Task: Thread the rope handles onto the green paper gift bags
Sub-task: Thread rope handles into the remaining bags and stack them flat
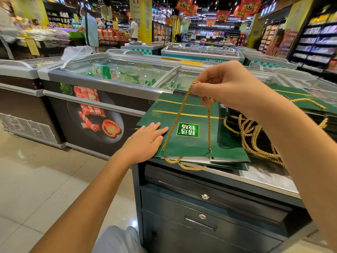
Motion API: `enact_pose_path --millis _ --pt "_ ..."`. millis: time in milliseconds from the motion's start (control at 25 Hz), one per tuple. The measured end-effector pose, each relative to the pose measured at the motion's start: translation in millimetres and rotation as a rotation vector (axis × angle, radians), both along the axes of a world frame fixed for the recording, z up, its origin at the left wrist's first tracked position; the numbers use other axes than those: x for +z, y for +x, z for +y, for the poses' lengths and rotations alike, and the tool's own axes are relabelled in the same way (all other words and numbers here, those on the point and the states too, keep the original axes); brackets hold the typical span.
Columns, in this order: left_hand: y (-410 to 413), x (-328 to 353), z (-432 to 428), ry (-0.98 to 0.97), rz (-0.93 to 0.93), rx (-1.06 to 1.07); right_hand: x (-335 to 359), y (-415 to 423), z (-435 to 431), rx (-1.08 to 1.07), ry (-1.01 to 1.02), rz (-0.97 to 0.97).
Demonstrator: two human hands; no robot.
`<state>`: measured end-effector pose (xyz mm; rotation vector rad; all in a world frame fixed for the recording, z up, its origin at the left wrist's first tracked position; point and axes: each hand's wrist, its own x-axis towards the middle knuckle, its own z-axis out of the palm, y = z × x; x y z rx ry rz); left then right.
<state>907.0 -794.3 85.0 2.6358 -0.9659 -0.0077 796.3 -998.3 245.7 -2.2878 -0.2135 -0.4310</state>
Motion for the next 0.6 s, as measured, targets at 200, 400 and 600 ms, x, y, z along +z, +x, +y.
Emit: enact_pose_path --millis 200,400,600 --pt "0.9 -1.8 0.4 -0.030 -0.002 0.002 -16.1 11.2 -6.3 -0.102 0.144 -0.037" --pt "-2.0 -7.9 3.7 -0.246 -0.019 0.116 -53.7 25.0 -20.2 -0.250 -0.045 0.066" --pt "-11.3 -8.4 2.0 -0.200 -0.039 0.295 -99.9 -1.7 4.1 -0.042 -0.335 0.216"
